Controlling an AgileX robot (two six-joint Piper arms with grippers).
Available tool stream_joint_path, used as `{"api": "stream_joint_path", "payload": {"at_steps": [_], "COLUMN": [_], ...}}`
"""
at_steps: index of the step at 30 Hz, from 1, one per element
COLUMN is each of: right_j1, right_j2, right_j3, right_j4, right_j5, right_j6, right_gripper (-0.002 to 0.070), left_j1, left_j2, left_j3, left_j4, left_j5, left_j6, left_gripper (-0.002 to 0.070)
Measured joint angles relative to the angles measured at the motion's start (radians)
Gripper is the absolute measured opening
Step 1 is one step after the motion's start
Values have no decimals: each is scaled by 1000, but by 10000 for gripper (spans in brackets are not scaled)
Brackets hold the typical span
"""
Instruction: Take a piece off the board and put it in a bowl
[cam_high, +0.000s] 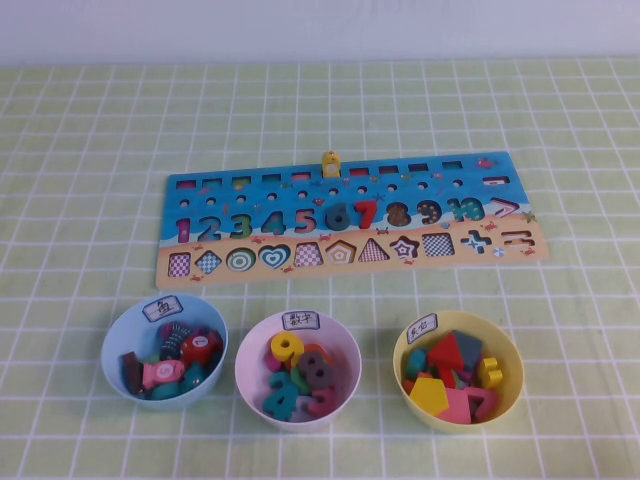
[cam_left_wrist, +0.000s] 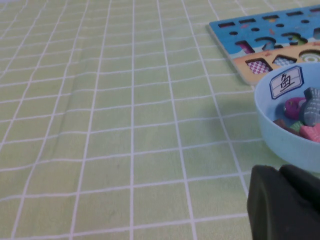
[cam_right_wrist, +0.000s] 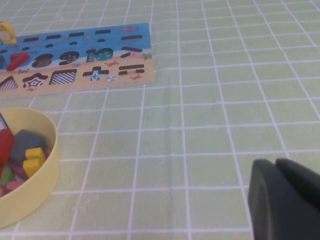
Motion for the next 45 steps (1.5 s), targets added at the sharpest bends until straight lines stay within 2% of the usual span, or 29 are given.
{"api": "stream_joint_path", "payload": {"at_steps": [8, 45], "right_j1": [0, 0], "right_j2": [0, 0], "right_j3": [0, 0], "right_j4": [0, 0], "right_j5": [0, 0], "right_j6": [0, 0], "right_gripper": [-17, -17], "left_j1": [2, 2], "left_j2": [0, 0], "left_j3": [0, 0], "left_j4": [-18, -22], "left_j5": [14, 14], "left_j6": [82, 90], "left_gripper": [-3, -3]}}
